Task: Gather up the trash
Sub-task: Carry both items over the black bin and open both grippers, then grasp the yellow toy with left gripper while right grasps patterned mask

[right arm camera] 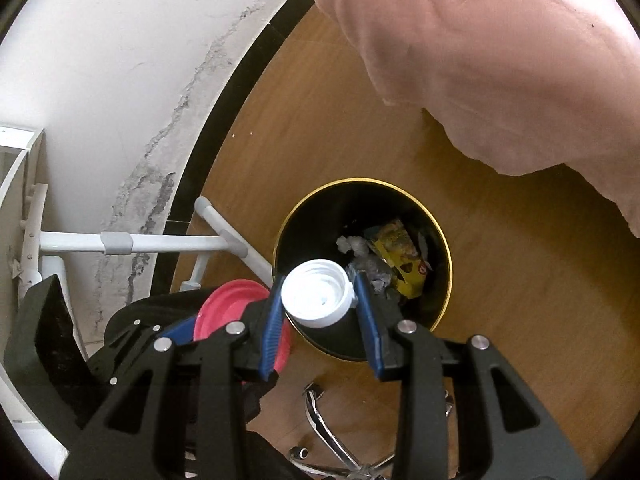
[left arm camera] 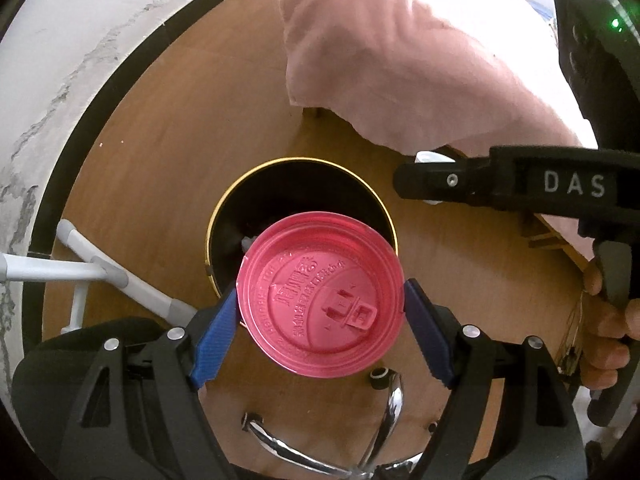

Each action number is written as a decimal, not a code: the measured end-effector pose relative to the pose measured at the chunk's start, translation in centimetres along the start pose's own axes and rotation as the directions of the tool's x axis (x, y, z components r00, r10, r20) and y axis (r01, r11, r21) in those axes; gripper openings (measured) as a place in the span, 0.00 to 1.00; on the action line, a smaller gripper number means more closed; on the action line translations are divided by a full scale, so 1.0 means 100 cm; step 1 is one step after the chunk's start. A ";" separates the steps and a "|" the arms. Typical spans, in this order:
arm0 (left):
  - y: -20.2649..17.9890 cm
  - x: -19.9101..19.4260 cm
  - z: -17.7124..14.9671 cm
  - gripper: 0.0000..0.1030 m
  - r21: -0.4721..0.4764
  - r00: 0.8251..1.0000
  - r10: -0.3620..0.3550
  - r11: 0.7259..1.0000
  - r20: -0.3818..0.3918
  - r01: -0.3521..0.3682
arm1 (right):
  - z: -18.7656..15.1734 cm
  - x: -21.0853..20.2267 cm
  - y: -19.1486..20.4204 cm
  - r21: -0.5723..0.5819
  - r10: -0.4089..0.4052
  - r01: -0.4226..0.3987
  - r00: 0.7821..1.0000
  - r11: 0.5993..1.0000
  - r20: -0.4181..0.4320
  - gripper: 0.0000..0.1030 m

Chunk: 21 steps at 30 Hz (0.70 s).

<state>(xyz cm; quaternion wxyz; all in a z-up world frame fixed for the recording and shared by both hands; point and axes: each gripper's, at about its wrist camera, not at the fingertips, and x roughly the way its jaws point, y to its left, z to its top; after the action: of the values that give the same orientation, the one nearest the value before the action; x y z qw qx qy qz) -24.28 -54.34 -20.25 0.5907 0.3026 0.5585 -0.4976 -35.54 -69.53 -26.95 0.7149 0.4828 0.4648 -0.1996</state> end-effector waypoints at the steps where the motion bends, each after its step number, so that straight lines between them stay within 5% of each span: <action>1: -0.001 -0.001 0.000 0.77 -0.002 1.000 0.000 1.000 0.002 0.000 | 0.000 0.000 0.000 0.002 0.001 -0.001 1.000 1.000 0.002 0.34; 3: -0.003 -0.002 0.001 0.81 -0.003 1.000 -0.003 1.000 0.005 0.003 | -0.001 -0.003 -0.002 0.011 0.000 0.000 1.000 1.000 0.011 0.38; 5: -0.008 -0.004 -0.002 0.92 0.008 1.000 0.004 1.000 0.009 -0.005 | 0.001 -0.009 -0.007 0.043 0.015 -0.016 1.000 0.999 0.023 0.81; 6: -0.011 -0.006 -0.004 0.93 0.018 1.000 0.012 1.000 0.019 -0.012 | 0.002 -0.017 -0.009 0.058 0.016 -0.019 0.999 0.998 0.048 0.86; 10: -0.028 -0.023 -0.010 0.93 0.076 0.999 0.007 0.997 0.045 -0.011 | 0.009 -0.068 -0.014 0.081 -0.024 0.010 0.985 0.997 0.171 0.87; 12: -0.046 -0.063 -0.008 0.93 0.126 0.989 -0.015 0.992 0.149 -0.004 | 0.010 -0.111 -0.013 0.126 -0.108 0.077 0.957 0.989 0.271 0.87; 13: -0.055 -0.087 -0.009 0.93 0.159 0.976 -0.030 0.987 0.216 -0.005 | 0.008 -0.138 -0.010 0.151 -0.156 0.110 0.926 0.982 0.344 0.89; 14: -0.065 -0.121 -0.010 0.93 0.207 0.952 -0.055 0.978 0.300 -0.009 | 0.002 -0.171 -0.003 0.177 -0.211 0.146 0.872 0.973 0.442 0.93; 18: -0.074 -0.246 -0.024 0.94 0.271 0.844 -0.144 0.963 0.516 -0.001 | -0.035 -0.260 0.039 0.216 -0.336 0.267 0.589 0.939 0.735 0.94; 19: -0.070 -0.261 -0.027 0.94 0.264 0.828 -0.154 0.965 0.539 0.008 | -0.045 -0.271 0.051 0.209 -0.336 0.283 0.537 0.936 0.774 0.94; 20: -0.056 -0.292 -0.038 0.94 0.233 0.786 -0.156 0.972 0.598 0.016 | -0.054 -0.276 0.063 0.194 -0.323 0.293 0.503 0.936 0.802 0.94; 21: -0.046 -0.307 -0.044 0.94 0.210 0.763 -0.144 0.978 0.630 0.011 | -0.059 -0.277 0.072 0.177 -0.309 0.298 0.491 0.938 0.814 0.94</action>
<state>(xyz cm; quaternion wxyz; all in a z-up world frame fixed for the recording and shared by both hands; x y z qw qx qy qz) -26.51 -44.11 9.35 0.6922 0.1467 0.2840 -0.6470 -46.58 -65.64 -0.16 0.7990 0.2452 0.1471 -0.5290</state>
